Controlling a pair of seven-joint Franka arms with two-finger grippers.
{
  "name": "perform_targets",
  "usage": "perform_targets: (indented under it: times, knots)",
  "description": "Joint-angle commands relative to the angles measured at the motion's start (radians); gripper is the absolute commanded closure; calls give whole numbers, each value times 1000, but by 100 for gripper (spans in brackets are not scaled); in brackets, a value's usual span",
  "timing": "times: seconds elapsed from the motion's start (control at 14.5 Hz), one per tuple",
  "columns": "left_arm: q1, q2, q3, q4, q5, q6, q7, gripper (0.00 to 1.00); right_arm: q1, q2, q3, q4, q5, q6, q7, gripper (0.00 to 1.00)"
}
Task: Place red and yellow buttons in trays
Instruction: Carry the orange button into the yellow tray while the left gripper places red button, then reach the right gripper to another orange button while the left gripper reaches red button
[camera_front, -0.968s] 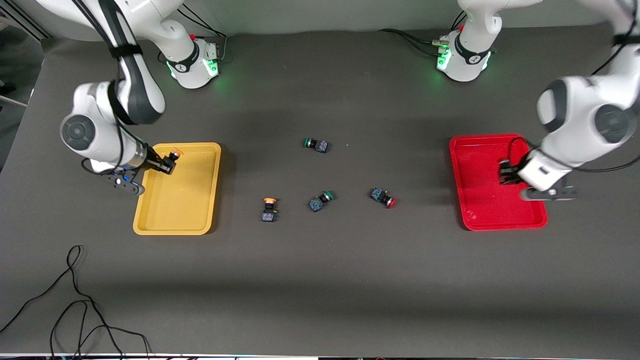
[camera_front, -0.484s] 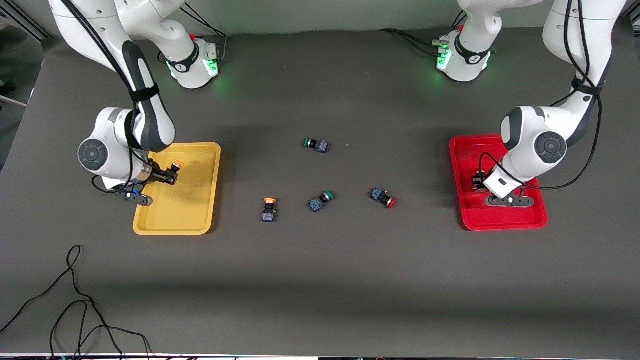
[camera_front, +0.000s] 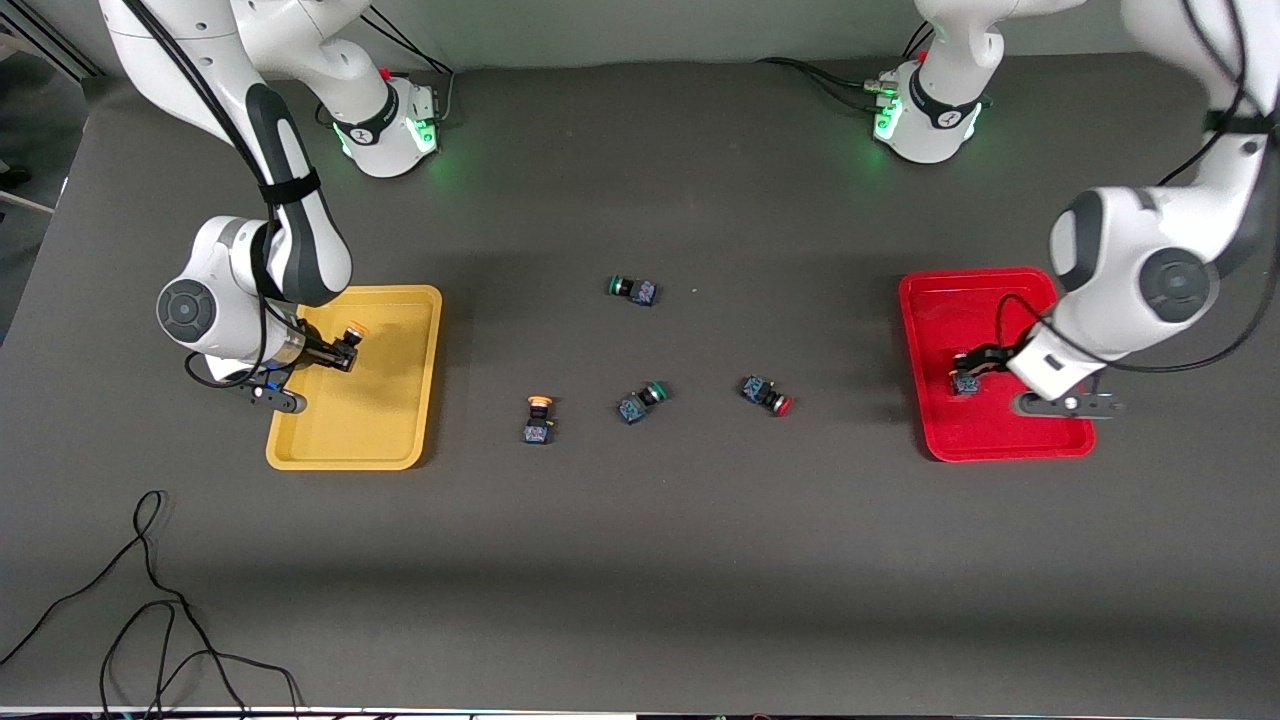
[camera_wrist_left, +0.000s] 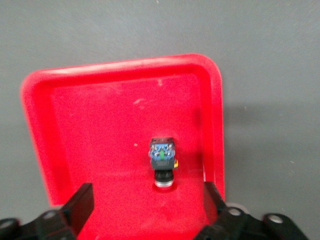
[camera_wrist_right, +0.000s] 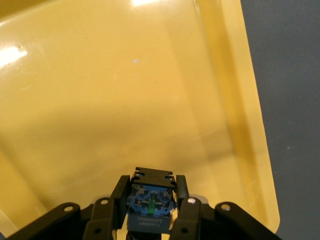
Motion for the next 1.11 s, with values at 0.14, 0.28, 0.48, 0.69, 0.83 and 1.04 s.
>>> perform_targets:
  times: [0.14, 0.28, 0.48, 0.69, 0.83, 1.04]
  knots:
    - [-2, -36, -8, 202, 2, -289, 5, 1, 12, 28, 5, 22, 33, 18, -19, 0]
    - [-27, -35, -20, 315, -11, -414, -16, 1, 9, 22, 8, 22, 33, 14, -19, 0]
    - [-132, -21, -46, 391, -74, -442, -181, 0, 1, 0, 52, 100, 33, -67, 43, 0]
    - [-292, 30, -50, 416, -79, -389, -428, 1, -87, 11, 147, 284, 31, -233, 90, 0]
    - [-373, 98, -48, 439, -78, -333, -670, 1, -208, 29, 294, 373, 32, -250, 132, 0]
    - [-427, 191, -48, 456, -76, -266, -1006, 0, -252, 94, 423, 465, 20, -244, 237, 0]
